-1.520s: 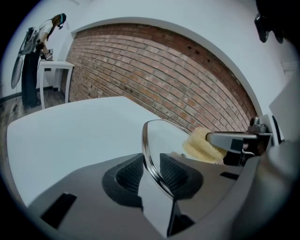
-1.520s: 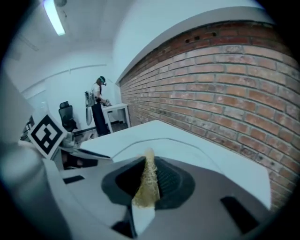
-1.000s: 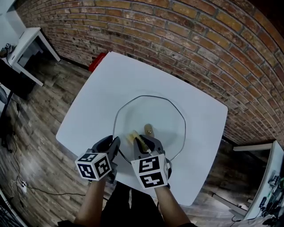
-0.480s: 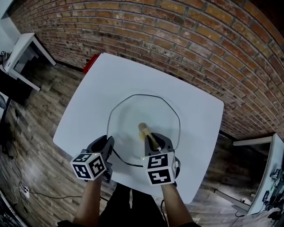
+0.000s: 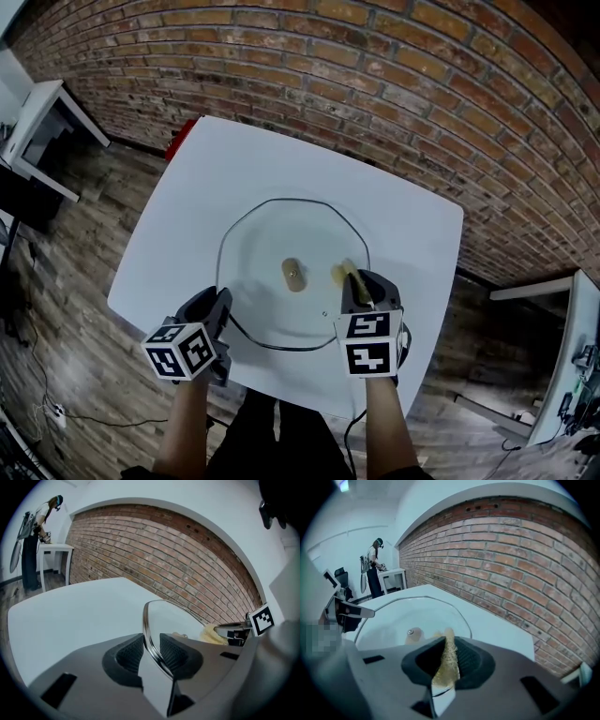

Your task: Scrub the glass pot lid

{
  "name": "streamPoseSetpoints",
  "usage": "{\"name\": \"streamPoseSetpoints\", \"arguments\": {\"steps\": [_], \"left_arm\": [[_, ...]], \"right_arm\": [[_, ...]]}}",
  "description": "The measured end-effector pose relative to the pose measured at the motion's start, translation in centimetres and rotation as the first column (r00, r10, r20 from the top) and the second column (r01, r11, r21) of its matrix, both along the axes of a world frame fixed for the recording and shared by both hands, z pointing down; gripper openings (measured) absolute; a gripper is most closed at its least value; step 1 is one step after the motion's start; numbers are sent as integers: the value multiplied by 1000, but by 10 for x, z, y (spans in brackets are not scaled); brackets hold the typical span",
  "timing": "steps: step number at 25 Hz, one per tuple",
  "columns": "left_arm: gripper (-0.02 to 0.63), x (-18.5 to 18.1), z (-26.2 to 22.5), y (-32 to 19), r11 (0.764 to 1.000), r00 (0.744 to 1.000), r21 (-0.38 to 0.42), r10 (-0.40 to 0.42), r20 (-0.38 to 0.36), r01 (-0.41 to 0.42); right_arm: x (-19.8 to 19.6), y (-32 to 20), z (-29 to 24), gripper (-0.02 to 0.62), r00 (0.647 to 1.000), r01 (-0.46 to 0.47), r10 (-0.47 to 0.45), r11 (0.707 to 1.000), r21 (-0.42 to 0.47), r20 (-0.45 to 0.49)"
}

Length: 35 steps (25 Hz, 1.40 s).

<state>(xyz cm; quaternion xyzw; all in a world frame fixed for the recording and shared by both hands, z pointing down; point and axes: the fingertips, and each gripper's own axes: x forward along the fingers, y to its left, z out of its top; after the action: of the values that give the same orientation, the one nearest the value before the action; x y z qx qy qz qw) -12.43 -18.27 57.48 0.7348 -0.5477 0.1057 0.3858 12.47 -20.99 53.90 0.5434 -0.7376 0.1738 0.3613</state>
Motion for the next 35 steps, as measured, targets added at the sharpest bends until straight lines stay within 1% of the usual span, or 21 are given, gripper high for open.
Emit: {"name": "streamPoseSetpoints", "arguments": {"steps": [3,7,9,11,15,18,22,26,29,32,35], "left_arm": [[114,1,0,1,1000,1000,-1,-2,-5,2],[114,3,0,3,1000,1000,0,-1,-20,1],[114,3,0,4,1000,1000,1,-3,-28,3],[114,2,1,6,1000,999,1,-7,-35,7],[114,1,0,6,1000,999,1,-4,-41,4],[114,0,-1,5,1000,999,2,-1,-43,1],[114,-1,0,4,1000,999,3,7,-42,-7],[114,-1,0,3,1000,999,4,7,-41,-6],[114,-2,0,2,1000,999,4,6,-41,-5],[114,-2,0,1,1000,999,2,3,-33,-3],[114,-2,0,0,1000,1000,1,1,-28,-1]], "right_arm": [[-10,1,-11,58,1000,22,-22,1000,22,16],[-45,5,-37,58,992,78,-83,995,60,92],[-67,9,-46,58,985,117,-126,990,76,115],[-95,19,-45,58,973,175,-183,982,70,141],[-148,47,-34,58,938,280,-279,960,24,206],[-171,60,-24,58,922,325,-318,946,2,222],[-167,62,-5,58,927,329,-313,943,-49,209],[-147,59,4,58,941,303,-284,950,-81,186],[-132,59,7,58,954,276,-261,957,-88,148],[-111,56,9,58,967,242,-232,966,-96,105],[-81,50,12,58,980,192,-186,975,-110,67]]}}
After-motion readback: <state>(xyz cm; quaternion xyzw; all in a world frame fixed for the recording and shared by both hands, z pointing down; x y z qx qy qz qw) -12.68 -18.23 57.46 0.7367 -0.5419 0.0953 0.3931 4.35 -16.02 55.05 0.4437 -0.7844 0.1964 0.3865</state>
